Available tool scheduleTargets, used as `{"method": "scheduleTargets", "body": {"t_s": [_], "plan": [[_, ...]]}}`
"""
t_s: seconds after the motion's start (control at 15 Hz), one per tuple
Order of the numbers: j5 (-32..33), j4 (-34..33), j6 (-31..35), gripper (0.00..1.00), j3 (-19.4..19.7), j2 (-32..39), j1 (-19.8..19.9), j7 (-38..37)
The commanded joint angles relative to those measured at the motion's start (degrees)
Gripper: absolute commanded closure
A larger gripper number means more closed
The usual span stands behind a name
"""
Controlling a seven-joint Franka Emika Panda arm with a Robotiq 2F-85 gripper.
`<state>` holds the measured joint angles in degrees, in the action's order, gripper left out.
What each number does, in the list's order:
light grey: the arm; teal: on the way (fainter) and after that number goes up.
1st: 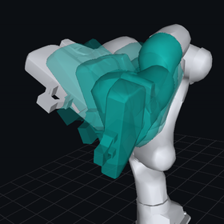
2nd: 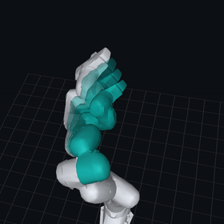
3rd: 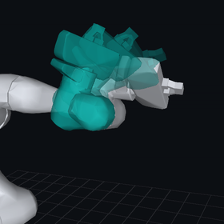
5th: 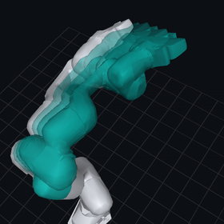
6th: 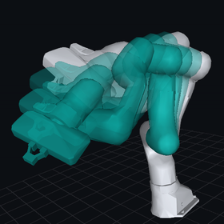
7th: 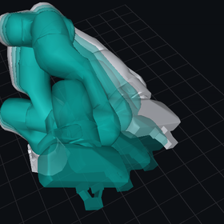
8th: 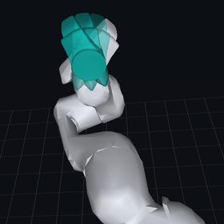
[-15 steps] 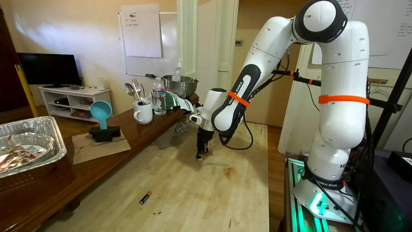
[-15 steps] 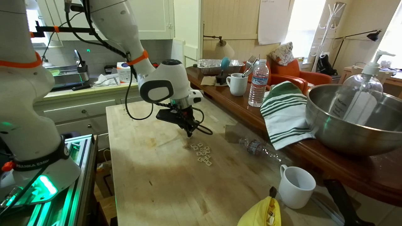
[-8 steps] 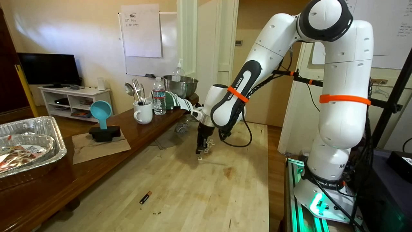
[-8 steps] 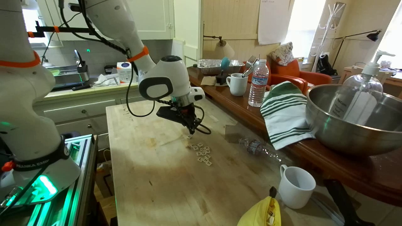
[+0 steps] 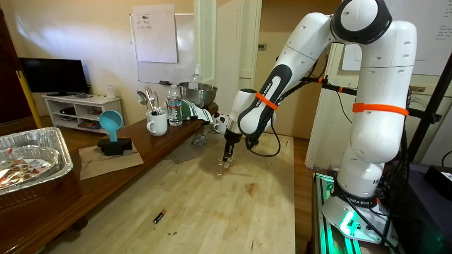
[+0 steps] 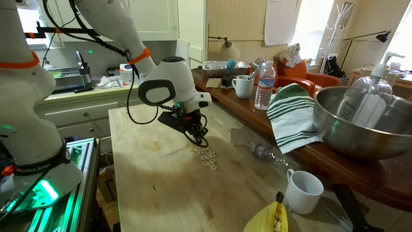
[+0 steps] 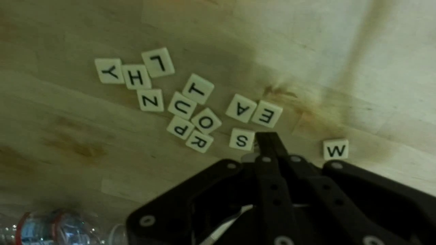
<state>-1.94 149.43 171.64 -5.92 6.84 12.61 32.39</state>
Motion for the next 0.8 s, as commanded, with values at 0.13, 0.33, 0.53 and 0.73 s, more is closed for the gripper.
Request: {"method": "scheduleTargets", "body": {"t_s": [0.13, 0.33, 0.53, 0.73], "plan": [[5.74, 1.45, 0.94, 1.0, 5.75, 0.59, -3.58, -9.24], [5.27, 1.33, 2.05, 1.0, 5.57, 1.39, -4.29, -10.88], [5.3, 0.78, 3.23, 1.0, 5.55, 2.64, -4.89, -12.15], [7.16, 0.41, 4.88, 1.0, 6.77, 4.01, -5.78, -13.95]]}}
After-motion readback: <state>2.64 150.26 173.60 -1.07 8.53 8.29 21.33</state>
